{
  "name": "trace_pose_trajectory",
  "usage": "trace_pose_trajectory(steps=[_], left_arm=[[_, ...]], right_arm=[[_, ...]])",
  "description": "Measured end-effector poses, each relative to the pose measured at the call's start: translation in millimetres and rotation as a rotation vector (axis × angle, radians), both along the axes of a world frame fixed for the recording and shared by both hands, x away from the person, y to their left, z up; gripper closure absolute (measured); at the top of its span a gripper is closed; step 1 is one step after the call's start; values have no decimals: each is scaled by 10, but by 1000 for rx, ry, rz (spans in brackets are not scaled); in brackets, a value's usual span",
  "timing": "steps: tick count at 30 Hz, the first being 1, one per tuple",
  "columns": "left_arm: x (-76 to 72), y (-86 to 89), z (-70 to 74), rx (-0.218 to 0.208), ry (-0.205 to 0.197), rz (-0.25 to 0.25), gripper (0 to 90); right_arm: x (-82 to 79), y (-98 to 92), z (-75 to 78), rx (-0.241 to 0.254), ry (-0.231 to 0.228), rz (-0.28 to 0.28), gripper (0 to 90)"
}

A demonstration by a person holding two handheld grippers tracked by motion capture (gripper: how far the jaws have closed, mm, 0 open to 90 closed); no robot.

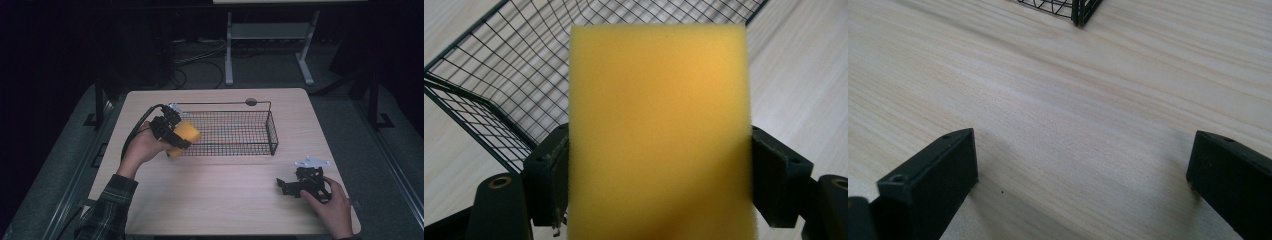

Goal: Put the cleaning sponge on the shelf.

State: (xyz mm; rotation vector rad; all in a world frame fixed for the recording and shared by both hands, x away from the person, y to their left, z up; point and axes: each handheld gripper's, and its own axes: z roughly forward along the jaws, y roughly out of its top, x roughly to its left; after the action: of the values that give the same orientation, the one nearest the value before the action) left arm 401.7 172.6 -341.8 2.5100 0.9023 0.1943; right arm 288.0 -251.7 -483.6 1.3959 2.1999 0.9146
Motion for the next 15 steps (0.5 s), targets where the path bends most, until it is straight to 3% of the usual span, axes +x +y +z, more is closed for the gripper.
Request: trace_pose_trajectory(steps=[15], left_arm=[[279, -48, 7, -5, -11, 46, 236]], right_arm=[[0, 0, 0, 1, 0, 0, 0]])
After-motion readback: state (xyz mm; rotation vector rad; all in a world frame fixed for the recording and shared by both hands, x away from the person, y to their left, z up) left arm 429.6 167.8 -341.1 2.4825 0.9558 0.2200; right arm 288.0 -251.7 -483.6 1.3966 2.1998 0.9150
